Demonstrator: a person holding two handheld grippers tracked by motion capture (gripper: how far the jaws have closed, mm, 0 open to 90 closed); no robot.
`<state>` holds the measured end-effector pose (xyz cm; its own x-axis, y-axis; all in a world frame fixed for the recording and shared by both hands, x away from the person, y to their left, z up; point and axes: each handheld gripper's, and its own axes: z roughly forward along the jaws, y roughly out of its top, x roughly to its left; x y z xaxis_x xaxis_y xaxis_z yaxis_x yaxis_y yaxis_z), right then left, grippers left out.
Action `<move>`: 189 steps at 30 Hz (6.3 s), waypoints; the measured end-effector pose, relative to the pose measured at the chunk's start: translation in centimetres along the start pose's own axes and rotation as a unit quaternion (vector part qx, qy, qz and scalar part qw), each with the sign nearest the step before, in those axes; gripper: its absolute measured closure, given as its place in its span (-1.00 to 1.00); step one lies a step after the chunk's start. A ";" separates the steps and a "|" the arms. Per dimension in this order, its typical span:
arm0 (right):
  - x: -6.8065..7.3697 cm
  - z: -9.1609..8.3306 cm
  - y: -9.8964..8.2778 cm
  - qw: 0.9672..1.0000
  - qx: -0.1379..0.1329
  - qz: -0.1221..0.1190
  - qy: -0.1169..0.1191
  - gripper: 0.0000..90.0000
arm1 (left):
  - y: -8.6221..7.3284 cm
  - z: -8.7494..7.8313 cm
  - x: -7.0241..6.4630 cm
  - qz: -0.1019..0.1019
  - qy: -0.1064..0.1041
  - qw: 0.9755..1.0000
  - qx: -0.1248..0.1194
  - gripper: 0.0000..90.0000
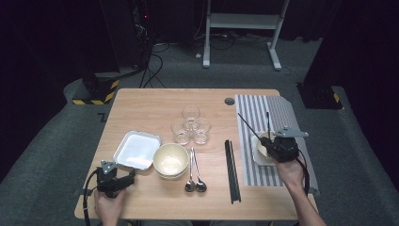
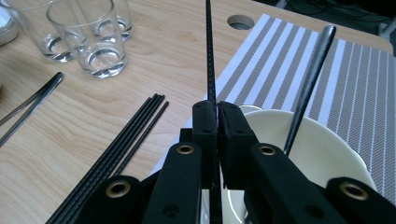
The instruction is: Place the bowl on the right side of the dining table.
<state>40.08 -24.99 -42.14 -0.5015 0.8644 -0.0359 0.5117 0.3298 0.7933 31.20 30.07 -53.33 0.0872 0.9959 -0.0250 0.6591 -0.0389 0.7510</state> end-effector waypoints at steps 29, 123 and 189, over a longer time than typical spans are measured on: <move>-3.3 0.1 1.0 0.999 -0.007 0.028 -0.030 0.92 | 0.0 0.0 -0.1 0.004 0.005 1.000 0.002 -0.62; -10.4 3.1 -1.8 0.997 0.041 0.026 -0.068 0.91 | 0.1 0.1 -0.3 0.005 0.015 1.000 0.004 -0.61; -12.1 5.4 -5.0 0.996 0.083 0.029 -0.023 0.91 | 0.1 0.2 -0.3 0.004 0.016 1.000 0.003 -0.62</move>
<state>47.34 -35.00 -48.95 -0.4377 0.8988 -0.0232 0.6497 0.3340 0.6829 31.37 29.78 -53.35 0.0686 0.9976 0.0024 0.6636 -0.0474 0.7466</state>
